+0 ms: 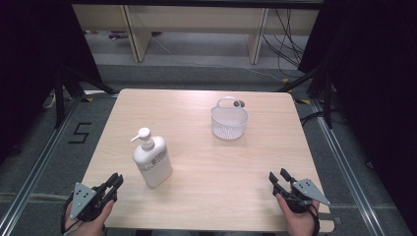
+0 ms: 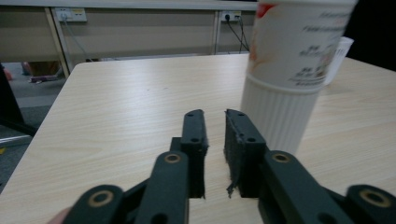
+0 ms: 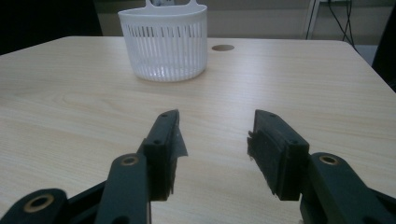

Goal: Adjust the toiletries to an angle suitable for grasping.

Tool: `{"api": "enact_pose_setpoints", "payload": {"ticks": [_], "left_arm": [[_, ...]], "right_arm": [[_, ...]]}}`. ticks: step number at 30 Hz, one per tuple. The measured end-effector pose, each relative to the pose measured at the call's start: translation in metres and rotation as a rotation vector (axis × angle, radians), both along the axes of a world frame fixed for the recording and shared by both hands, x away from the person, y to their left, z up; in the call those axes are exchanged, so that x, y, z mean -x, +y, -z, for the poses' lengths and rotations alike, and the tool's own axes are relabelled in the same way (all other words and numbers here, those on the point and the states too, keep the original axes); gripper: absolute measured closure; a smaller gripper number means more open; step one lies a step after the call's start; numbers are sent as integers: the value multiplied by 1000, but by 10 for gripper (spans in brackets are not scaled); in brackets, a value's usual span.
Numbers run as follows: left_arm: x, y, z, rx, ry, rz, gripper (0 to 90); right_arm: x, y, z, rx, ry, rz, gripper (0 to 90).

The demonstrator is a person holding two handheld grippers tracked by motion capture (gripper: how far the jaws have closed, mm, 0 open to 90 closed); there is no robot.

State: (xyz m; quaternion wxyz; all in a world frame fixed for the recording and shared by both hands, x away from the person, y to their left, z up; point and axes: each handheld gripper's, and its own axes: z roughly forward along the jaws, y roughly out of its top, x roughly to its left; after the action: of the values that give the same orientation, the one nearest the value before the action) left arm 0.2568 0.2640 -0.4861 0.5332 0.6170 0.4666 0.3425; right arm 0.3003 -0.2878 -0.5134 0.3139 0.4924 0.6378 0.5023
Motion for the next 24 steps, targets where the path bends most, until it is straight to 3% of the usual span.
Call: {"api": "enact_pose_setpoints", "payload": {"ticks": [4,7,9,11,13,19,24], "left_arm": [[9,-5,-12,4,-18,4,890],[15,-10,-19,1,-24,22,899],[17,-15,-22,17,-29,43,900],[22,-28,-28,16,-29,89,900],[23,-36,-30,14,-28,114,900],[18,-52,-30,17,-26,163,900],[11,-58,-29,-3,-11,176,900]], "right_arm": [[-1,1,1,30,-17,9,531],[1,1,0,37,-12,5,532],[1,2,0,21,1,11,532],[-1,0,0,53,-14,11,532],[-1,1,0,47,-17,9,532],[-2,1,0,42,-19,5,531],[-2,2,0,23,-10,5,531]]}}
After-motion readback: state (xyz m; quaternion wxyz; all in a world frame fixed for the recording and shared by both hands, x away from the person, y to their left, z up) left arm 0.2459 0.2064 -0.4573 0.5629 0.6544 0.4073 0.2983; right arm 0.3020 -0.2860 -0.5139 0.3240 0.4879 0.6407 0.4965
